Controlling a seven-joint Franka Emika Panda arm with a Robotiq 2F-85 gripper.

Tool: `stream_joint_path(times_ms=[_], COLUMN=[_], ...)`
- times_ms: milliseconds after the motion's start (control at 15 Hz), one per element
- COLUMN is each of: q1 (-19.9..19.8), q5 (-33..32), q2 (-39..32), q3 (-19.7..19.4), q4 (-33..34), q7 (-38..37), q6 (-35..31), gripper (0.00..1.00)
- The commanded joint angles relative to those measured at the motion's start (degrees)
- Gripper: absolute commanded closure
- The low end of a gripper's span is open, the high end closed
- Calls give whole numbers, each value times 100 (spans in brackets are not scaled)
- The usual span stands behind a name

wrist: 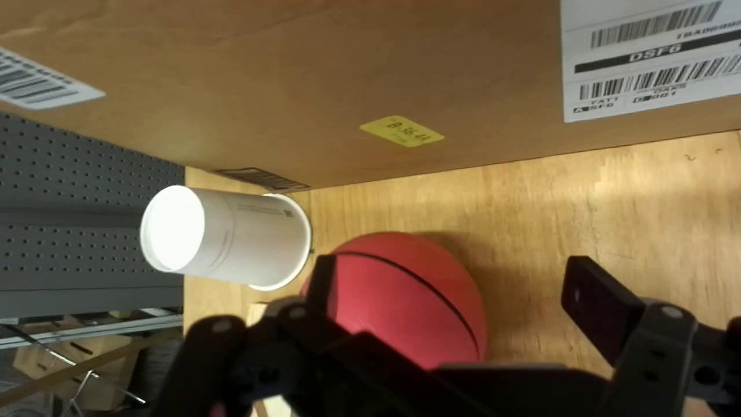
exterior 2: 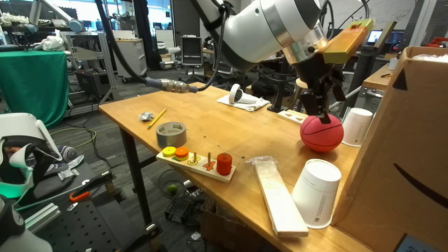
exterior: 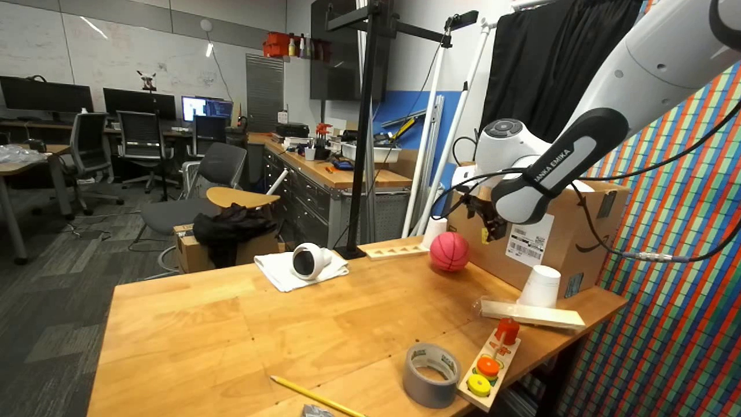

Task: Push the basketball toy to the right.

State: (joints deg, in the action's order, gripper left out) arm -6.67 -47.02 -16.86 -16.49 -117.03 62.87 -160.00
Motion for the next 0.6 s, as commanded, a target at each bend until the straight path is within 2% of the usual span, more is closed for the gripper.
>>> stream_joint_path(times_ms=[0, 533], q1=[14, 65], q5=[-607, 43], q2=[492, 920], q3=[283, 1366], q4=[-409, -1478], q7=[-413, 123], q6=[-139, -256], gripper=[0, 0])
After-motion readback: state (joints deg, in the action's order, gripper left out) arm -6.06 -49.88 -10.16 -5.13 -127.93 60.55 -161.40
